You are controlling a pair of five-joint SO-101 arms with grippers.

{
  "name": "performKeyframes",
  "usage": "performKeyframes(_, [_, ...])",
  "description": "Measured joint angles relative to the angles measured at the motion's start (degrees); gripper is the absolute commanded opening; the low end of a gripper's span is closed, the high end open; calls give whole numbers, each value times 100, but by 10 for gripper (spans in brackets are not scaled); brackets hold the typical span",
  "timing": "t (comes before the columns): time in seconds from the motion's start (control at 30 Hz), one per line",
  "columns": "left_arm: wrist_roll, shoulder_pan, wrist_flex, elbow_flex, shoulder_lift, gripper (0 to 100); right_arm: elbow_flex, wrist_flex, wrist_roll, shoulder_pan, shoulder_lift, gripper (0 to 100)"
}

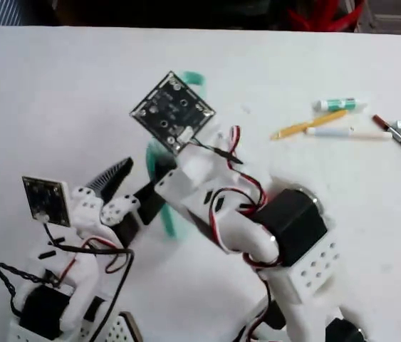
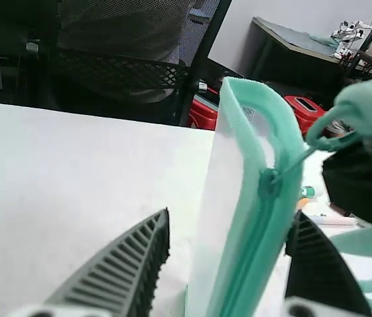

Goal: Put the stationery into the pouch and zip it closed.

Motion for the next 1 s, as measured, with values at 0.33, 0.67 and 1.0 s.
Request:
performKeyframes(0.33, [-853, 9, -545, 554, 9, 28, 237, 246, 18, 18, -88, 18])
performKeyframes(0.67, [-1521, -9, -1345, 1029, 88, 26, 818, 703, 615, 316, -105, 345])
performKeyframes(1.0, [-1521, -26, -1380, 1037, 97, 26, 1222, 756, 1407, 1451, -853, 321])
